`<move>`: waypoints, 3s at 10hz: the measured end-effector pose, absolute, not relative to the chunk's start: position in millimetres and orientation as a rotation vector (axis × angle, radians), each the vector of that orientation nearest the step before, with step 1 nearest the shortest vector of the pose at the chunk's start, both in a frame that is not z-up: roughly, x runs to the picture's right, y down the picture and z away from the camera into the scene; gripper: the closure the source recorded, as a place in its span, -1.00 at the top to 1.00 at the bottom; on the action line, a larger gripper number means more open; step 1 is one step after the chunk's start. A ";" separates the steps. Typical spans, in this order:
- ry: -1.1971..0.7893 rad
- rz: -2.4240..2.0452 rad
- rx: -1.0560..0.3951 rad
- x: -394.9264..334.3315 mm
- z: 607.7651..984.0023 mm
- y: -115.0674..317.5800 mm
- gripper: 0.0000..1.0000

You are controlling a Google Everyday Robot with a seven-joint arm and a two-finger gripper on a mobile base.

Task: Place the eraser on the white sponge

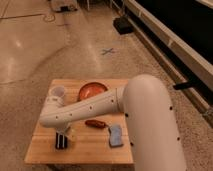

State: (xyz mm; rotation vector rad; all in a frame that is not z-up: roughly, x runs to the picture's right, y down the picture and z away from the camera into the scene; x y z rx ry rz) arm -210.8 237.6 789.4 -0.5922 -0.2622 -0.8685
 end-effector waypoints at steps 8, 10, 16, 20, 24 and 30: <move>-0.349 -0.963 -0.531 -230.7 765.6 219.8 0.30; -0.400 -1.003 -0.533 -239.7 770.8 224.8 0.30; -0.471 -1.174 -0.534 -262.8 798.2 234.9 0.30; -0.466 -1.241 -0.535 -267.7 803.4 239.1 -0.33; -0.461 -1.221 -0.556 -260.3 807.8 242.2 -0.86; -0.436 -1.069 -0.554 -189.8 792.8 173.4 -0.99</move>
